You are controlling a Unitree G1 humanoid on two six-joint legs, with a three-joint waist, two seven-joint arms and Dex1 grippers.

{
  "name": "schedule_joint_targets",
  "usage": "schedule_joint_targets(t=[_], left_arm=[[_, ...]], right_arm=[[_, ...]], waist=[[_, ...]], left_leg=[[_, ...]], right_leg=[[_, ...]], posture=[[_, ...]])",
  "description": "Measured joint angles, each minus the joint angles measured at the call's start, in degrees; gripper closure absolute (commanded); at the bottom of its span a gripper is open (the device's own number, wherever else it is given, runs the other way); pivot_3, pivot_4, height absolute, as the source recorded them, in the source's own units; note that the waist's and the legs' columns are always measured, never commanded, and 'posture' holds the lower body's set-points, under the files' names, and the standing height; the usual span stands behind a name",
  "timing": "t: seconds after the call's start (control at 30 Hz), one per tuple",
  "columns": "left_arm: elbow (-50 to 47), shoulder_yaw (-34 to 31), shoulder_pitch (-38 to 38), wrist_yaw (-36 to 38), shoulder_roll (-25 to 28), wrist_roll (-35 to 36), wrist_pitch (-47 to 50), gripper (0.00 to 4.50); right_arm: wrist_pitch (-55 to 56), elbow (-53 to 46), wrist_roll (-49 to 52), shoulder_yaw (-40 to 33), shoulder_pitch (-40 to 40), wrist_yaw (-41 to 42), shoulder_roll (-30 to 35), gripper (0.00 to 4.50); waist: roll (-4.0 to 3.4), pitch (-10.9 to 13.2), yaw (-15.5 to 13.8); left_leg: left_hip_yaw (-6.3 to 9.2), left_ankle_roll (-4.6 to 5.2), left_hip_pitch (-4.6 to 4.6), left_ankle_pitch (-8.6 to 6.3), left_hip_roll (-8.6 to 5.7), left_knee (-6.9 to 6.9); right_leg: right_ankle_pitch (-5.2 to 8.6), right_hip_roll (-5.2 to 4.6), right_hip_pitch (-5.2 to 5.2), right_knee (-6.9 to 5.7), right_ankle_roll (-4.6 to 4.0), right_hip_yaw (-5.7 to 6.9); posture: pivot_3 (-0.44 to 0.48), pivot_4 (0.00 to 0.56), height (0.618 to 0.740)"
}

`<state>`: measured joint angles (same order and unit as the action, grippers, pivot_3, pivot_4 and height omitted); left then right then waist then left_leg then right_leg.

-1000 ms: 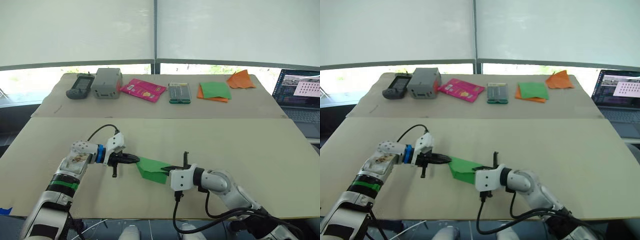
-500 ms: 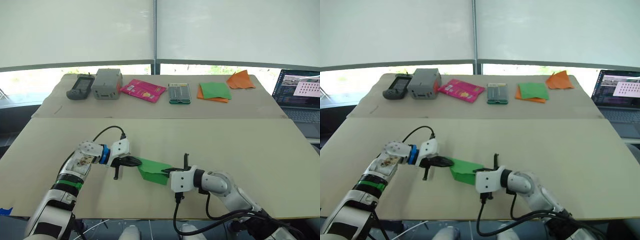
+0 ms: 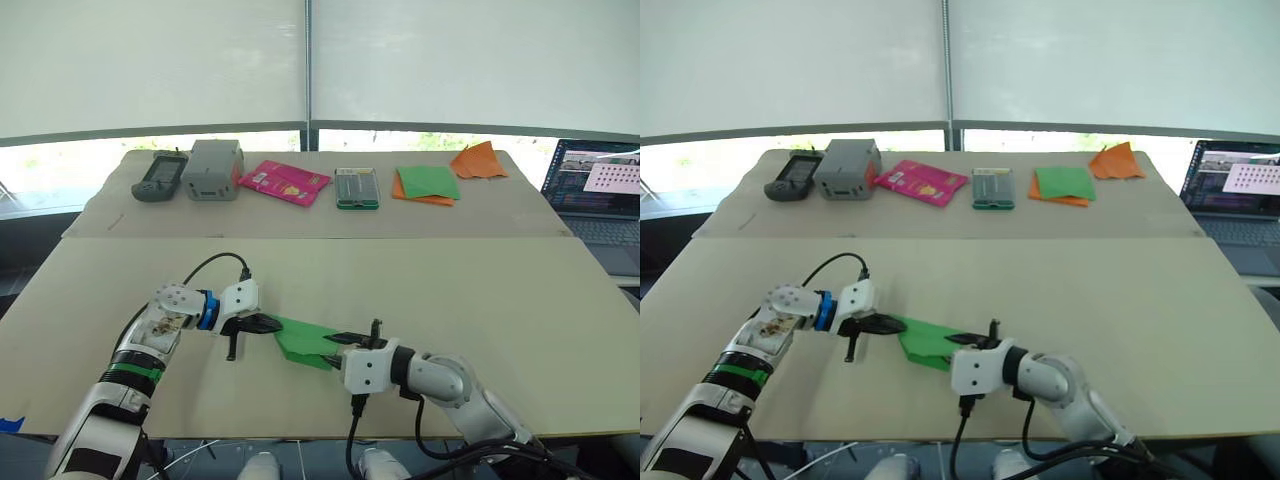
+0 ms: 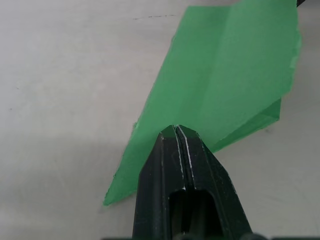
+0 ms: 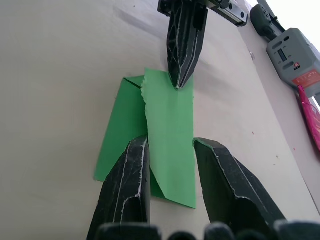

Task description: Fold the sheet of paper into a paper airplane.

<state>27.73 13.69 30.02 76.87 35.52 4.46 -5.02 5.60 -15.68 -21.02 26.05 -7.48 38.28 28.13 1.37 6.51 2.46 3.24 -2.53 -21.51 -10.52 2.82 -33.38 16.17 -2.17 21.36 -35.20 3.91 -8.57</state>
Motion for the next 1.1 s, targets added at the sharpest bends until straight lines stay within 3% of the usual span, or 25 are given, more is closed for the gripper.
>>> schedule_joint_targets(t=[0.1,0.27,0.3,0.6,0.87,1.1], left_arm=[[-0.46,0.0,-0.28,-0.16,0.15,0.0,0.11,4.5],[-0.8,0.01,-0.42,-0.46,0.15,0.0,0.34,4.5],[-0.81,0.01,-0.43,-0.47,0.15,0.0,0.36,4.5],[-1.4,-0.05,-0.69,-0.93,0.25,0.01,1.17,4.5],[-2.15,-0.25,-1.25,-1.1,0.67,0.03,1.35,4.5],[-2.39,-0.39,-1.46,-1.12,0.69,0.12,1.49,4.5]], right_arm=[[-0.12,-0.01,-0.23,0.0,0.0,0.0,-0.16,2.9],[-0.31,0.01,-0.19,0.22,-0.04,0.71,-0.39,4.39],[-0.6,0.08,-0.16,0.24,-0.09,1.09,-0.42,4.45],[-4.96,1.04,3.77,0.17,-1.18,5.38,-1.01,4.45],[-20.27,-0.25,14.71,-2.89,-6.91,12.31,-3.44,4.45],[-29.96,0.49,16.9,-3.84,-9.95,12.24,-4.42,4.45]], waist=[[0.0,0.0,0.0],[0.0,0.0,0.01],[0.0,0.0,0.02],[0.0,0.0,0.03],[0.0,0.0,0.14],[-0.01,0.0,0.14]], left_leg=[[0.0,0.0,0.03,0.0,0.0,0.02],[0.0,0.0,0.03,0.0,0.0,0.01],[0.0,0.0,0.03,0.0,0.0,0.01],[0.0,0.0,0.07,0.0,0.0,0.02],[0.0,0.0,0.11,0.0,0.01,0.03],[0.0,0.0,0.11,0.0,0.01,0.05]], right_leg=[[0.01,0.0,0.0,-0.01,-0.01,0.0],[0.01,0.0,-0.02,0.0,-0.01,0.0],[0.01,0.0,-0.02,0.0,-0.01,0.0],[0.01,0.0,-0.05,0.0,-0.02,0.0],[0.01,0.0,-0.07,-0.03,-0.01,0.0],[0.01,0.0,-0.06,-0.02,-0.02,0.01]], posture=[[0.0,0.15,0.74],[0.0,0.15,0.74],[0.0,0.15,0.74],[0.0,0.15,0.74],[0.0,0.15,0.74],[0.0,0.15,0.74]])
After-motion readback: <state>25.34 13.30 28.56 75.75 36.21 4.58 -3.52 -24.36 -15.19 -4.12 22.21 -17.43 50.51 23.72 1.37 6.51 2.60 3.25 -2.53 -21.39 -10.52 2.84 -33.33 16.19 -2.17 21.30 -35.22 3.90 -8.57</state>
